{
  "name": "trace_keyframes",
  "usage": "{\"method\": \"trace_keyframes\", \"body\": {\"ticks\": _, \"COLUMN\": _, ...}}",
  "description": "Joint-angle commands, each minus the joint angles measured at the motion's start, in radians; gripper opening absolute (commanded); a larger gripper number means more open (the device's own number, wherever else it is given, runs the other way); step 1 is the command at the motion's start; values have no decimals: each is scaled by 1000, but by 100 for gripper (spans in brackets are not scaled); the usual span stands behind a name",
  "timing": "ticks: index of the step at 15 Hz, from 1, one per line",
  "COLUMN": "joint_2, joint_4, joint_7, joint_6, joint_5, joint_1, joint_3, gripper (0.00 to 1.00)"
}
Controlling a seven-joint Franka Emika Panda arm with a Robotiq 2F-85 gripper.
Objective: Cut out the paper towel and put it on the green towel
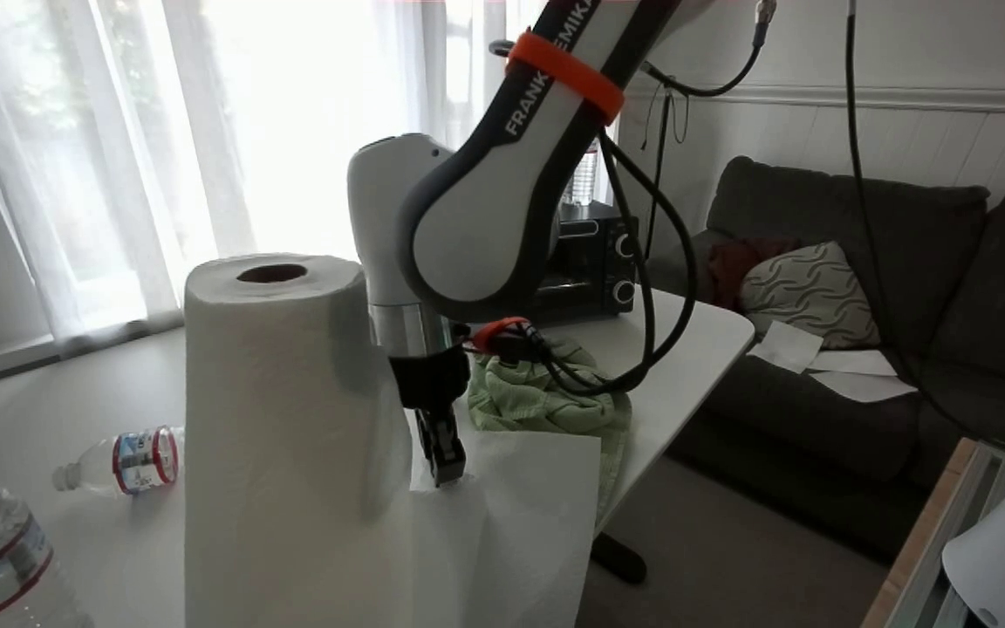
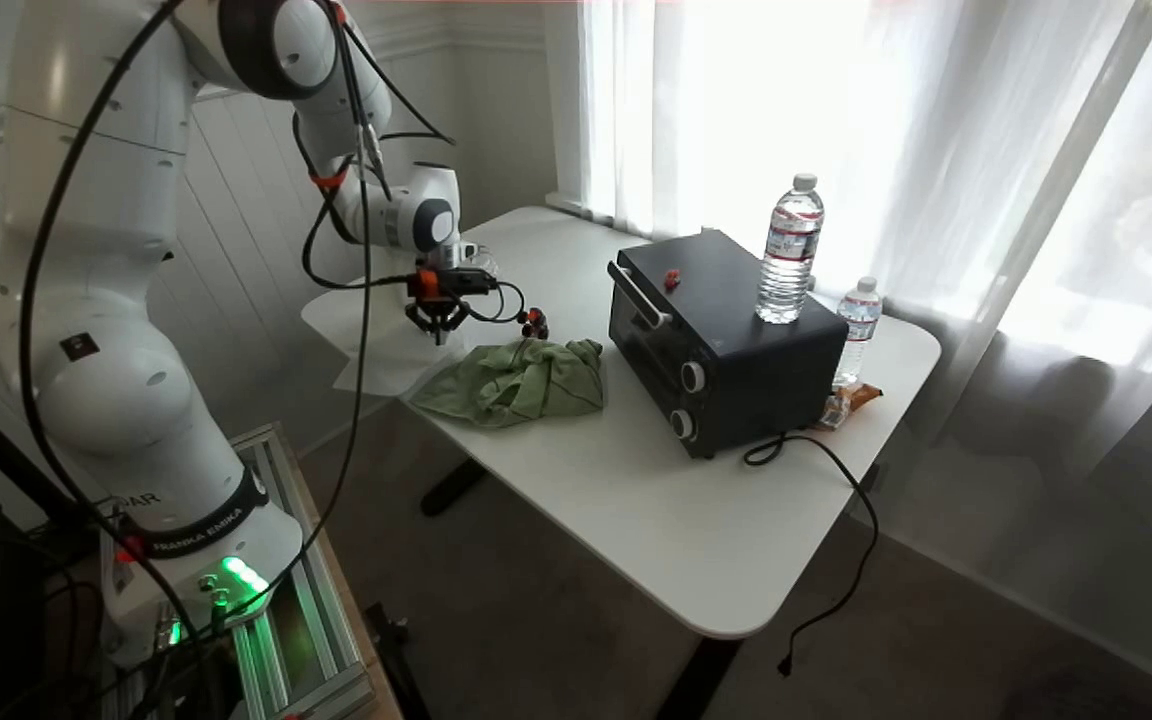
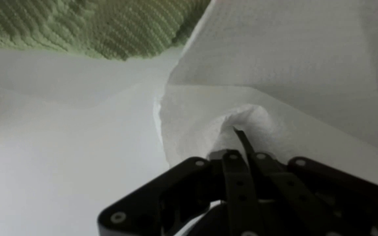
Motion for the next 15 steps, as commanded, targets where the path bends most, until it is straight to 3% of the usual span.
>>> {"method": "trace_keyframes", "body": {"ticks": 1, "joint_2": -18, "joint_4": 22, "joint_7": 86, "joint_6": -44, "joint_5": -73, "joint_1": 42, "joint_3": -50, "gripper": 0}}
{"method": "trace_keyframes", "body": {"ticks": 6, "joint_2": -156, "joint_4": -14, "joint_7": 246, "joint_6": -117, "joint_5": -183, "joint_1": 88, "joint_3": -114, "gripper": 0}}
{"method": "trace_keyframes", "body": {"ticks": 15, "joint_2": -359, "joint_4": -111, "joint_7": 447, "joint_6": -315, "joint_5": -197, "joint_1": 92, "joint_3": -90, "gripper": 0}}
